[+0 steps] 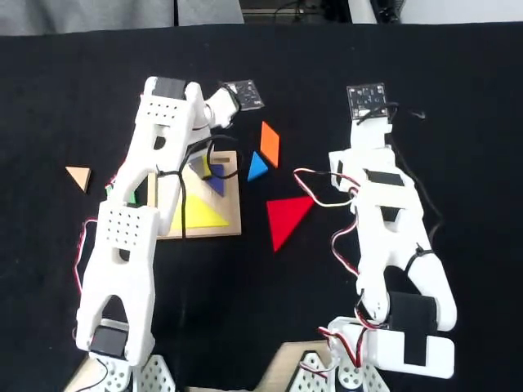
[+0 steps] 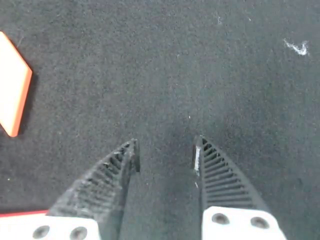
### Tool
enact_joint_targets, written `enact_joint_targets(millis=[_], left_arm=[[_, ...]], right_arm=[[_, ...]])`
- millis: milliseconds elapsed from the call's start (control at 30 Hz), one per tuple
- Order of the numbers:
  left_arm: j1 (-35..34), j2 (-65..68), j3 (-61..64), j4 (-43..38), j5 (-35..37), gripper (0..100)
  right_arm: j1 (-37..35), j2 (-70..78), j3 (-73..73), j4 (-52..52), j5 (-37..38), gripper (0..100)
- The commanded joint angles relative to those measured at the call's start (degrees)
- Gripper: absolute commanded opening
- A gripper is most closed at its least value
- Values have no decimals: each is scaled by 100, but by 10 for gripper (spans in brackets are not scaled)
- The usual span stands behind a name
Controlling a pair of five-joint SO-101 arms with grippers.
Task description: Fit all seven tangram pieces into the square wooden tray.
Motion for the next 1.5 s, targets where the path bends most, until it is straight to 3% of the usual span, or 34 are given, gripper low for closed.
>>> enact_joint_targets(millis=[0, 100, 333, 600, 933, 1233, 1333, 1467], left_arm=[[110, -141, -31, -141, 44, 248], [75, -141, -4, -149, 44, 248], [84, -132, -330, 712, -281, 248], [119, 501, -796, 114, 105, 248], [295, 835, -2018, 589, 176, 248], [277, 993, -2202, 237, 176, 248], [277, 1020, -2211, 264, 501, 248], [145, 686, -2756, 976, 677, 248]], right_arm=[[-62, -22, -66, -97, 18, 181], [-62, -22, -66, -97, 18, 181], [-62, -22, -66, -97, 18, 181], [-70, -22, -66, -79, 18, 181], [-70, -22, -66, -88, 18, 181], [-70, -22, -66, -70, 18, 181], [-70, -22, -66, -70, 18, 181], [-70, -22, -66, -62, 18, 181]])
